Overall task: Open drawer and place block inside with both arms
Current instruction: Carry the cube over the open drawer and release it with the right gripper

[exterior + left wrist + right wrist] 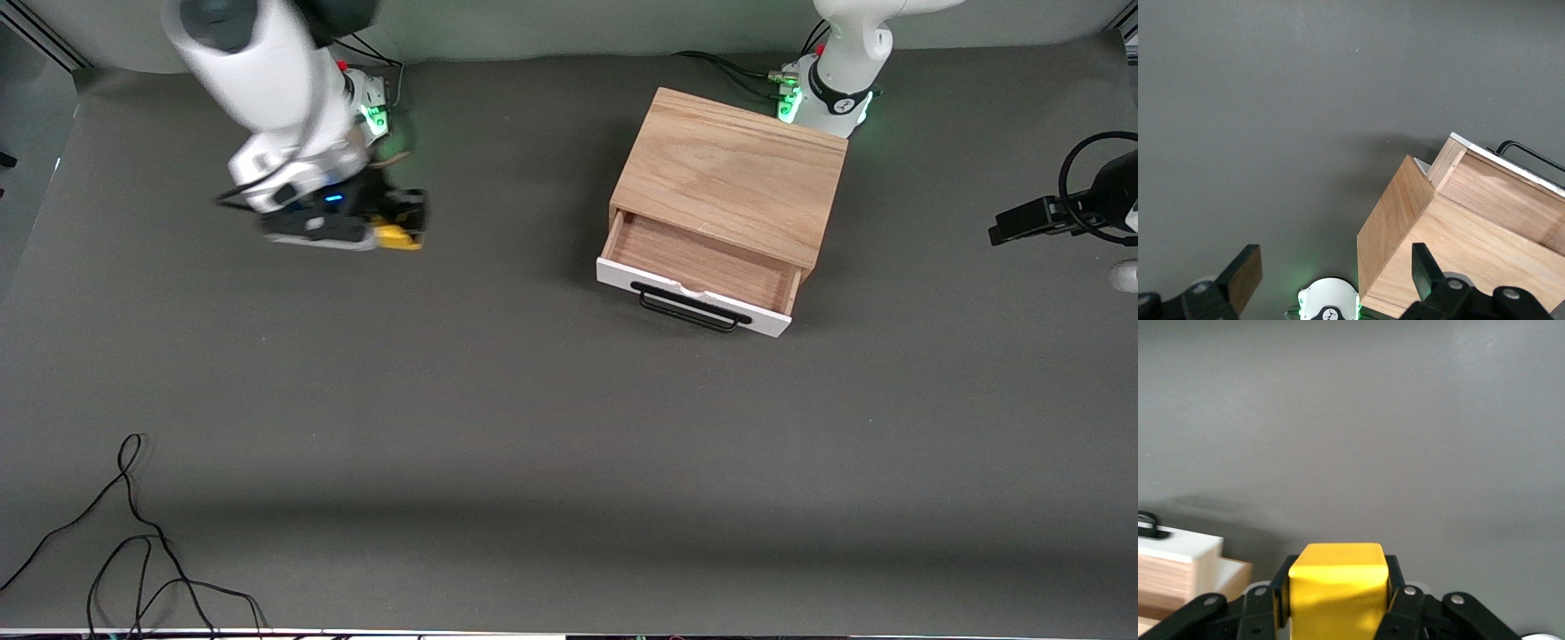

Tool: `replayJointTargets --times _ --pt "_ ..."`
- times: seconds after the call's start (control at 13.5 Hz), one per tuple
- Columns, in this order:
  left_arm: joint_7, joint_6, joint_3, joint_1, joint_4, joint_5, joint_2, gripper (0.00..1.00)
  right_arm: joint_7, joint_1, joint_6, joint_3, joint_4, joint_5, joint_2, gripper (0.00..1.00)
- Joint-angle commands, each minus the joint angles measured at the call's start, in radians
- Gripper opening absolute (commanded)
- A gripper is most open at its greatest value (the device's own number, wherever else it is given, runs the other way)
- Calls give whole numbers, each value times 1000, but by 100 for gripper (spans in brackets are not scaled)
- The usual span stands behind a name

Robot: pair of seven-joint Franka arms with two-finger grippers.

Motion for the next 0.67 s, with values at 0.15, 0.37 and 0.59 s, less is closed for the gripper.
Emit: replayJointTargets --times 0.15,0.37,0.59 --pt "19 11 -6 11 -15 0 -12 100 290 151 -16 -11 346 12 298 19" --pt "19 6 -6 12 -15 0 -12 100 446 225 -16 -8 487 9 435 18" --pt "19 4 -5 12 -15 0 -12 100 540 286 -16 -1 612 6 558 18"
